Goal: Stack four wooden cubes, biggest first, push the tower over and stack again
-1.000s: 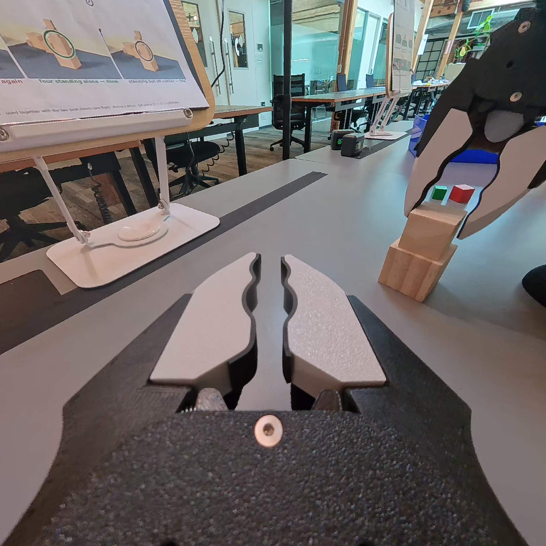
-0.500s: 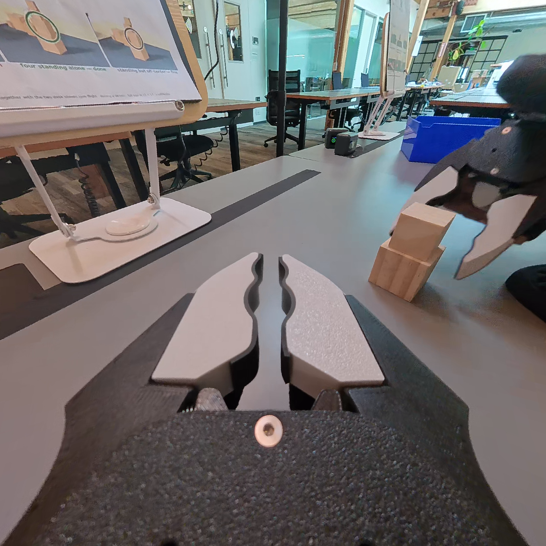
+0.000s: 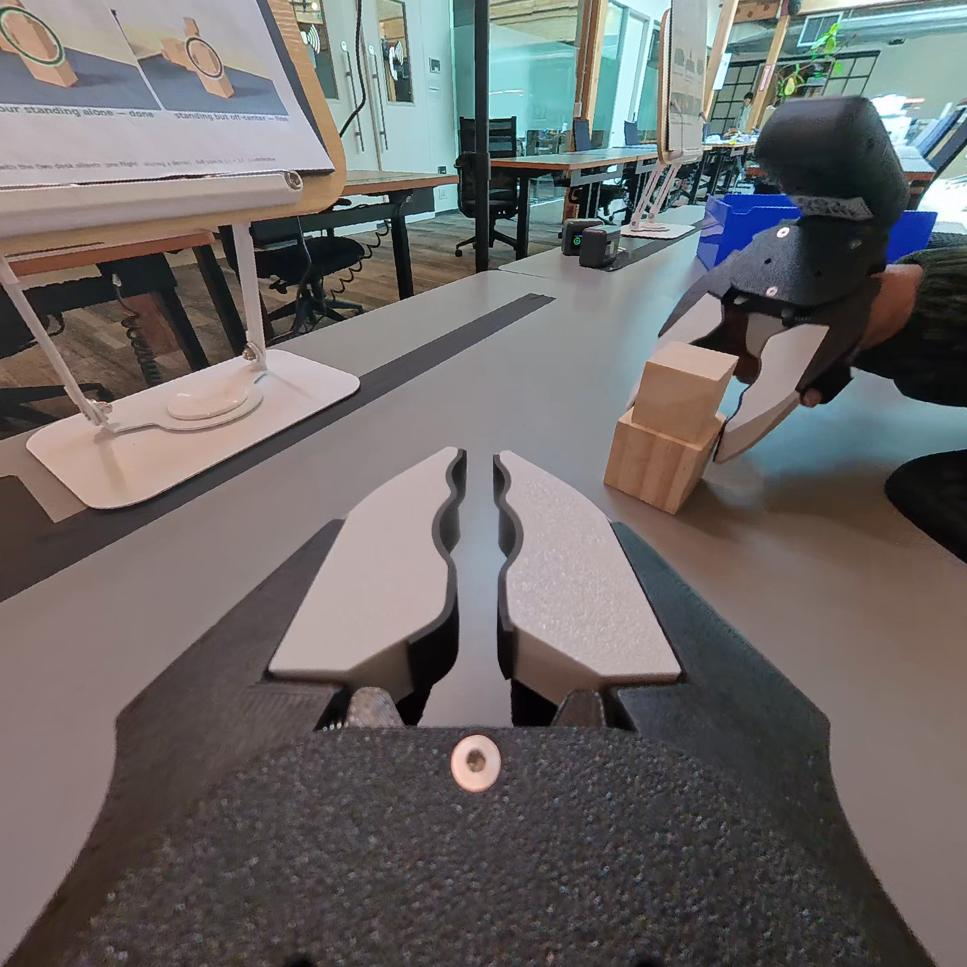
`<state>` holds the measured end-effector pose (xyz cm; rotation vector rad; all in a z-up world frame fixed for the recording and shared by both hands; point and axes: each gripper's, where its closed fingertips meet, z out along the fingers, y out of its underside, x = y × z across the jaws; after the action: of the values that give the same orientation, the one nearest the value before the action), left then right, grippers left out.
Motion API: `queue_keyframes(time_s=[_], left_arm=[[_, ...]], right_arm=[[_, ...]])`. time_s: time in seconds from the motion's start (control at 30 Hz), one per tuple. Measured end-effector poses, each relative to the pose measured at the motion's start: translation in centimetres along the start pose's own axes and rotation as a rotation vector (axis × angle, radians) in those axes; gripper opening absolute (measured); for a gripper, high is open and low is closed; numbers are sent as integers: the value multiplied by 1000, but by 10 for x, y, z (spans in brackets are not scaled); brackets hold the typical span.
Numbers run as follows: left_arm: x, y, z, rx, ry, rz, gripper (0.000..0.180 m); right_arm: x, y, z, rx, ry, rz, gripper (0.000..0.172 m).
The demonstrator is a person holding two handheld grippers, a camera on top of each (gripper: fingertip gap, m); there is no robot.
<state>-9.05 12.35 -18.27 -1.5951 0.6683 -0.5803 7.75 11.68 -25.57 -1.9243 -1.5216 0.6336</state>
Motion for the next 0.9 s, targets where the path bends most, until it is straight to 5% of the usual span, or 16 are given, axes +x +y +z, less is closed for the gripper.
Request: queue_keyframes(time_s=[0.17,0.43,0.6,0.73,0.9], left_arm=[[2,-9,-5,30,1,-2,5],[11,-23,-9,111,64,-15,3],[17,-24,-7,125,119,-32,9],[24,-23,-5,118,167,-36,9],[40,-24,0,129,271,-21,13]], right_arm=[[21,17,-78,48,180,72,68],[64,164,-202,-146,473,321,64],[76,201,-207,-154,488,373,62],[79,214,-199,-185,489,384,27],[62,153,-194,-18,442,314,27]])
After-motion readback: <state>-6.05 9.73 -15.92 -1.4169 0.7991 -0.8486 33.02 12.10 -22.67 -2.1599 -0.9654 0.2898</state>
